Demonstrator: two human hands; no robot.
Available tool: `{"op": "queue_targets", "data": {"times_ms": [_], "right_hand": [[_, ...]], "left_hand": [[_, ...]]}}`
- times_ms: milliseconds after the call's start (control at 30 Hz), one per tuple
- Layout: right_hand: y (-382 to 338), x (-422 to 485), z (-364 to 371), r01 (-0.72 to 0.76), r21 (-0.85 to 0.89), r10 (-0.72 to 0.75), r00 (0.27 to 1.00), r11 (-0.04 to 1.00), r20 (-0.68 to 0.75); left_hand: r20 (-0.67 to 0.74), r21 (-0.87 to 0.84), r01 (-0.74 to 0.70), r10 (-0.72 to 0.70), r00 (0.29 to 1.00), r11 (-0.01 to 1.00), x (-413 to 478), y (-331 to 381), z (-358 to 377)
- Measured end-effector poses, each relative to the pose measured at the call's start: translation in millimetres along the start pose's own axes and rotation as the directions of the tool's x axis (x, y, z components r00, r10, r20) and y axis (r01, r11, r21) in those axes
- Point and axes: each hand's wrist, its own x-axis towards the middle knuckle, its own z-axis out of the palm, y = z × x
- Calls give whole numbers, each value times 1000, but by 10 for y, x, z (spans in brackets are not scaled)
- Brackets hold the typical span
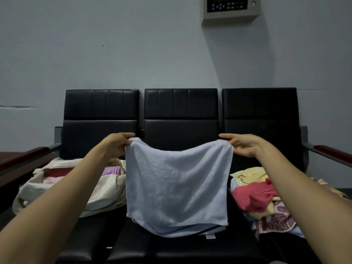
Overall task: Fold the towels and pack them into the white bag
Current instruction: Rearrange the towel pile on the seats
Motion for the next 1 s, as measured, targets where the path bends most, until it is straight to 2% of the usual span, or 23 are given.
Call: {"op": "queue_targets", "data": {"times_ms": [67,167,267,400,467,567,633,700,800,900,1000], "right_hand": [[63,20,-20,-40,41,40,999,998,12],[168,70,-8,-85,44,86,996,995,-19],[308,141,31,-126,59,131,988,990,-85],[475,171,127,-155,31,158,977,987,-142],[552,215,115,-176,-8,172,970,984,-172],[625,260,74,-213,-18,207,962,977,-177],[626,279,52,-153,-40,141,967,987,-211],[592,318,39,-9,-59,-6,966,998,-260],[477,322,57,228,-9,-221,929,974,-297],[351,246,93,379,-63,-378,870,923,-316],[250,196,106,440,-17,-423,852,898,-307]], "left_hand": [[-37,37,104,-102,994,994,-27,-77,37],[-31,173,171,-168,985,970,-37,-212,94],[-108,186,203,-185,977,961,-14,-366,117],[32,309,244,-266,963,919,-19,-582,177],[55,316,199,-228,972,928,-42,-619,209],[77,165,89,-102,992,982,-35,-678,209],[-9,60,-43,44,999,997,-35,-687,171],[-94,-23,-161,159,983,987,-26,-647,125],[-152,-111,-246,228,962,963,-60,-522,30],[-182,-46,-316,303,935,948,-66,-407,-44],[-266,-12,-452,433,861,892,-95,-285,-39]]}}
